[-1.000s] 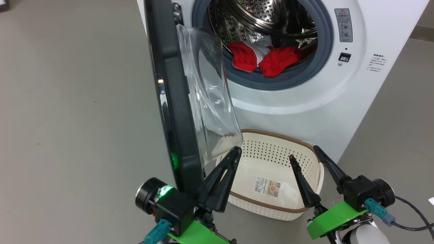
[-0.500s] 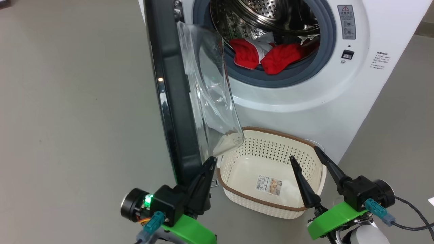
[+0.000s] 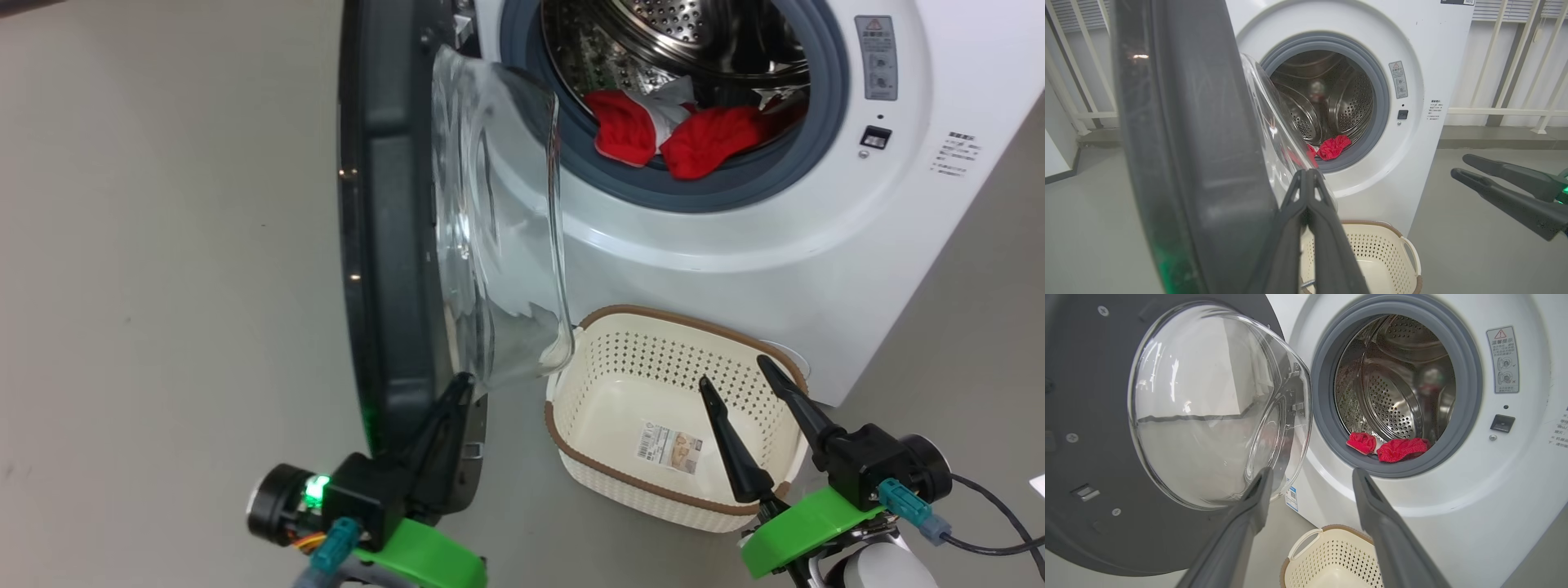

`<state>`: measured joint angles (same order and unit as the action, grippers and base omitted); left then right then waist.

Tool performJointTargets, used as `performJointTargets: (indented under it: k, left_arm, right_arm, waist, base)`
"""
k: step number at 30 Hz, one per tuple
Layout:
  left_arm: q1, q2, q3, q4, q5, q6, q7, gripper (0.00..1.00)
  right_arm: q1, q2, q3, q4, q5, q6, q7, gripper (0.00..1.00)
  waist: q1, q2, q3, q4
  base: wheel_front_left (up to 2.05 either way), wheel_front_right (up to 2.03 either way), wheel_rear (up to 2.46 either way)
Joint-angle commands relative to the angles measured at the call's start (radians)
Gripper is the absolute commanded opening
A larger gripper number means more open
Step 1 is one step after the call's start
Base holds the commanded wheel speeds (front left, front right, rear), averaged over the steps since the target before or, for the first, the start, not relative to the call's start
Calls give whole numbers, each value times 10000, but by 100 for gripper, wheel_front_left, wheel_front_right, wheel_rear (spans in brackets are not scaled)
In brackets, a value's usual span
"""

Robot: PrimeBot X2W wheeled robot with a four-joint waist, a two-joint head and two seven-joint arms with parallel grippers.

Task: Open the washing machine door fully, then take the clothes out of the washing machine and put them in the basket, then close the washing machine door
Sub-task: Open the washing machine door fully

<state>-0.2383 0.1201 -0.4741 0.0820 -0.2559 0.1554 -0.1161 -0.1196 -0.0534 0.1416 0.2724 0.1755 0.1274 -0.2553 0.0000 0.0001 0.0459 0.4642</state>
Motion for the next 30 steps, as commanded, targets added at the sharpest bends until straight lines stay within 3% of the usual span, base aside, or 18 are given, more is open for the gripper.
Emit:
performJointTargets:
  k: [1,13,30]
  left_arm:
    - [-32,408,650,-220,25,289,-27,0]
    - [353,770,1515,-461,-158,1058,-85,0]
    - [461,1257,2734,-115,-30,2418,-185,0]
  right_arm:
    - [-163,32,260,-203,49,33,-65,100]
    - [-279,32,464,-4,-13,33,-65,100]
    - [-271,-22,802,130,-113,33,-65,100]
  waist:
    - [0,-1,55,173]
    - [0,-1,85,466]
    - [0,-1,292,267]
  base:
    - [0,0,0]
    - [0,0,0]
    - [0,0,0]
